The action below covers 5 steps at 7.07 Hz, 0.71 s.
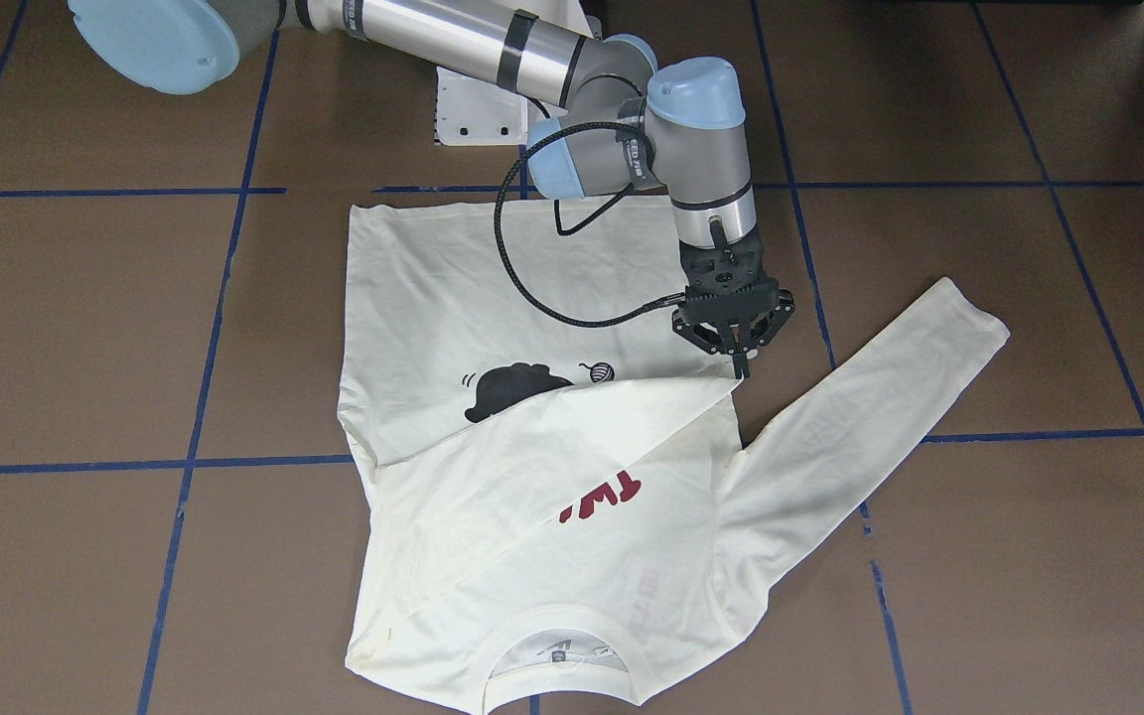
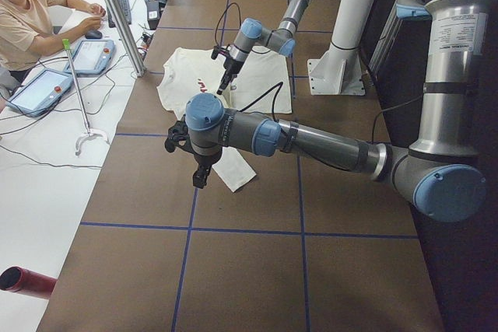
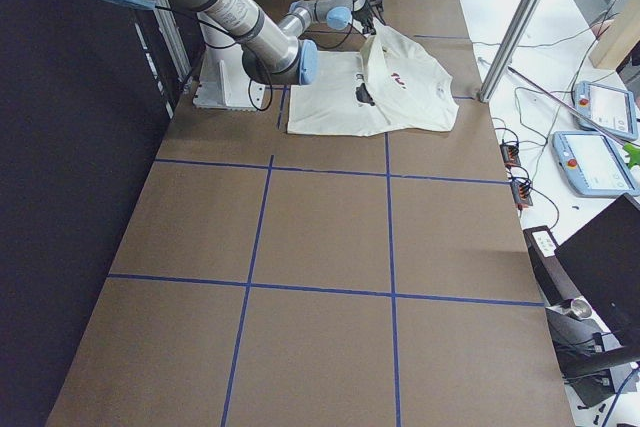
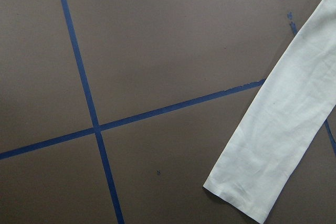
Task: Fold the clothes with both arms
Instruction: 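Lift the sleeve with the right gripper and fold it across the shirt front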
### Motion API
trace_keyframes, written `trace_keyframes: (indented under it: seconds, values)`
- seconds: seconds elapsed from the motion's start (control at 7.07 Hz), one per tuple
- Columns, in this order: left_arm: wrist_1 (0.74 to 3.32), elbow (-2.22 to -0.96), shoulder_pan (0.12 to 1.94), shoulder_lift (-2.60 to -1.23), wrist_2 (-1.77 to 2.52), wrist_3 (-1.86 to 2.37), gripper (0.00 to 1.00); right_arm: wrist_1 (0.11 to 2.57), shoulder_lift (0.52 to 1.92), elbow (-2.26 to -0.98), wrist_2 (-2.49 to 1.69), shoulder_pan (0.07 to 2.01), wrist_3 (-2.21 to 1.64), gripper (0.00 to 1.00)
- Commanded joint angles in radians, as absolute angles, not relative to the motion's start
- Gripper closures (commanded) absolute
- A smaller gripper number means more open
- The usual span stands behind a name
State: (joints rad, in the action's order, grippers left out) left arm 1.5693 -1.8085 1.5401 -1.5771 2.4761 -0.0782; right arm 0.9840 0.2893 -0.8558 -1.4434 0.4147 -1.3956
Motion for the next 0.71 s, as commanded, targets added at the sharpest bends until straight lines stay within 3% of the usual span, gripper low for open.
trace_keyframes:
  seconds: [0.0,0.28,0.57]
  values:
    - [1.569,-1.81,1.54,-1.577,2.477,-0.077,0.0,0.966,0.209,-0.735,-1.416,0.416,-1.434,0.72]
    - [1.571,-1.822,1.513,-1.578,2.477,-0.027,0.0,0.966,0.199,-0.727,-1.395,0.416,-1.454,0.04]
    - [1.635,-1.842,1.448,-1.578,2.477,0.05,0.0,0.971,0.18,-0.736,-1.407,0.425,-1.501,0.03]
